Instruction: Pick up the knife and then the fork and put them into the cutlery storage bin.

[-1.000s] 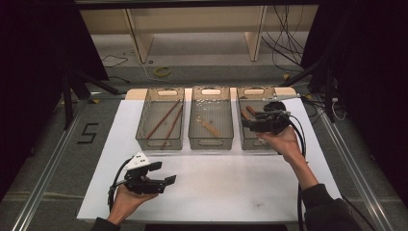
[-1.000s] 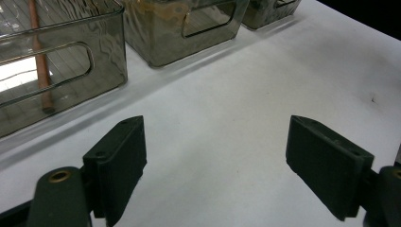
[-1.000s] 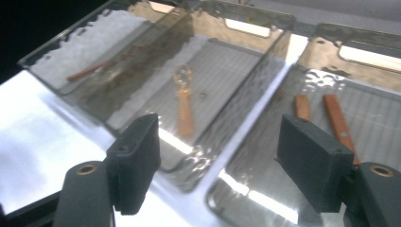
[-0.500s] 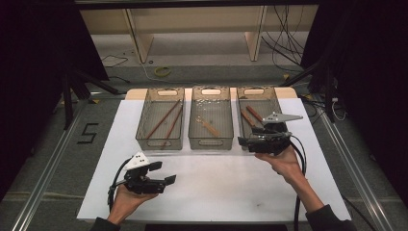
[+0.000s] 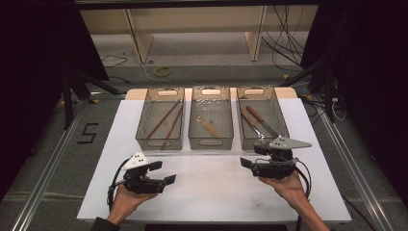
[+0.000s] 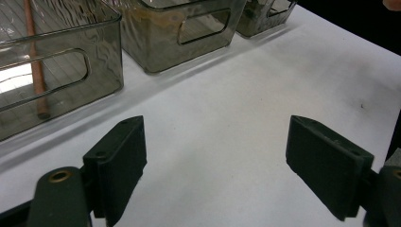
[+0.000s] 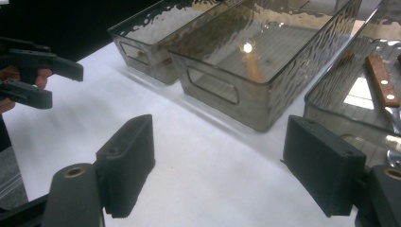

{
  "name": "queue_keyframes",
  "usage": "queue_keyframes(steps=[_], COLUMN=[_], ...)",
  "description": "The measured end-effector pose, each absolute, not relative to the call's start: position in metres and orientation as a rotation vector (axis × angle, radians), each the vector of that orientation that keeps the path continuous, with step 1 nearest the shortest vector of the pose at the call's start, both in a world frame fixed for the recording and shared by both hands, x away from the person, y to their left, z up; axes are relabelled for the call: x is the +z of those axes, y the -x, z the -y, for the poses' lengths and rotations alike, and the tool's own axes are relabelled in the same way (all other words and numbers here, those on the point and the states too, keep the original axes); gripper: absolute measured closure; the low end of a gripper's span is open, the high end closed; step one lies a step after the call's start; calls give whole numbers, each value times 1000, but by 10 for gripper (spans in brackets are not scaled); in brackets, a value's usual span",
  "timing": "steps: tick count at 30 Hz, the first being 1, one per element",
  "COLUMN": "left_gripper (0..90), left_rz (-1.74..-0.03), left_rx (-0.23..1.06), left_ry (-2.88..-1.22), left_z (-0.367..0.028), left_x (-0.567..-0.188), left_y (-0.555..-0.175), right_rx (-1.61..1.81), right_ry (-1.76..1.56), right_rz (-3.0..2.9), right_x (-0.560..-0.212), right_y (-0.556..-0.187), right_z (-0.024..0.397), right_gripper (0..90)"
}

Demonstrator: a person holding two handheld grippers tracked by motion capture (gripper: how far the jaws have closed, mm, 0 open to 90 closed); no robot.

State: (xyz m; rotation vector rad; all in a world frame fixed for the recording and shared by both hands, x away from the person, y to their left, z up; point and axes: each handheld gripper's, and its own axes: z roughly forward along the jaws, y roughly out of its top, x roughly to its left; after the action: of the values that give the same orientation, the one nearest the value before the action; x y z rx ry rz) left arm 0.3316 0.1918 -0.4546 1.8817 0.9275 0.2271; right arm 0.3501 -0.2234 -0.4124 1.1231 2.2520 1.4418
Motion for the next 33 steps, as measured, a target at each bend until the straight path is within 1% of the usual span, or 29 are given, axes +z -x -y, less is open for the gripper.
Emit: queue_keyframes(steps=[17,23,33], left_gripper=[205,205,205], left_rz=[-917,-909,-904], left_rx=[221,219,223], left_ry=[-1874,-1873,-1873], left_z=[-192,-191,-192], left_x=[-455,-456,-456], left_y=[-330,-330,-330], right_rx=[1503,1507,1504], right_ry=[-1110,-1126,-1125], right_rz=[-2201,-2189,-2179], right_x=[-430,-437,-438], right_y=[-321,-318,-317], right_z=[233,237,239], right_gripper=[218,219,220])
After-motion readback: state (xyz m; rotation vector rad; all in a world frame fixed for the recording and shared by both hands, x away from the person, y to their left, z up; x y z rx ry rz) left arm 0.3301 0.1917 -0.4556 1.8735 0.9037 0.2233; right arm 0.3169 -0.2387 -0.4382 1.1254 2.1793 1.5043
